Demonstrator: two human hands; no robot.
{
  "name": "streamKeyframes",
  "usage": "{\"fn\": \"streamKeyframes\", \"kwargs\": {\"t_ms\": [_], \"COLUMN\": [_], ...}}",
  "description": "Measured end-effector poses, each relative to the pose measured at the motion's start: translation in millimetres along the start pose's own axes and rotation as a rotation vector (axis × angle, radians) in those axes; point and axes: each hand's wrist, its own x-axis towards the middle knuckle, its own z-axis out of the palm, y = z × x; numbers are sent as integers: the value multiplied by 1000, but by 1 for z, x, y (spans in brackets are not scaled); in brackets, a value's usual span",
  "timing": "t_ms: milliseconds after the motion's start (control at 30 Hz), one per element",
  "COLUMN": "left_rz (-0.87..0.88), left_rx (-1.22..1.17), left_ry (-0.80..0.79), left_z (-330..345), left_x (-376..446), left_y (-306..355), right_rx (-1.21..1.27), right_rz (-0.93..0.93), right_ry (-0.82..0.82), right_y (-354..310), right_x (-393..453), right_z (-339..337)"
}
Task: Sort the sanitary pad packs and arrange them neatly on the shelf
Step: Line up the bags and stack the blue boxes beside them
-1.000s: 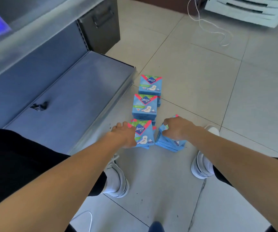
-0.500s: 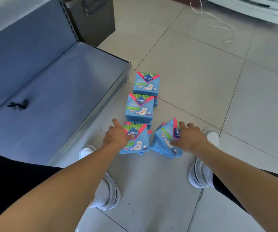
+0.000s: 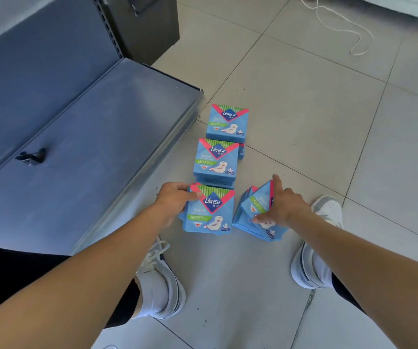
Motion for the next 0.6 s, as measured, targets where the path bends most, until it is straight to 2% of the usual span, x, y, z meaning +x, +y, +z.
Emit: {"fn": "streamKeyframes", "kwargs": {"t_ms": [233, 367, 500, 600], "left_rz": [-19, 37, 116, 182], "left_rx": [-211, -231, -196, -202], "left_ry": [-96, -121, -103, -91], "left_z": [-10, -16, -24, -32], "left_x": [-12, -27, -47, -70], "left_y": [12, 28, 49, 65], "right_rx": [183, 310, 427, 540], "right_rz": [-42, -79, -195, -313], "right_ry": [126, 94, 114, 7], "right_y": [9, 15, 22, 22], "right_x": [1, -17, -49, -82], "right_z": [-14, -38, -71, -98]}}
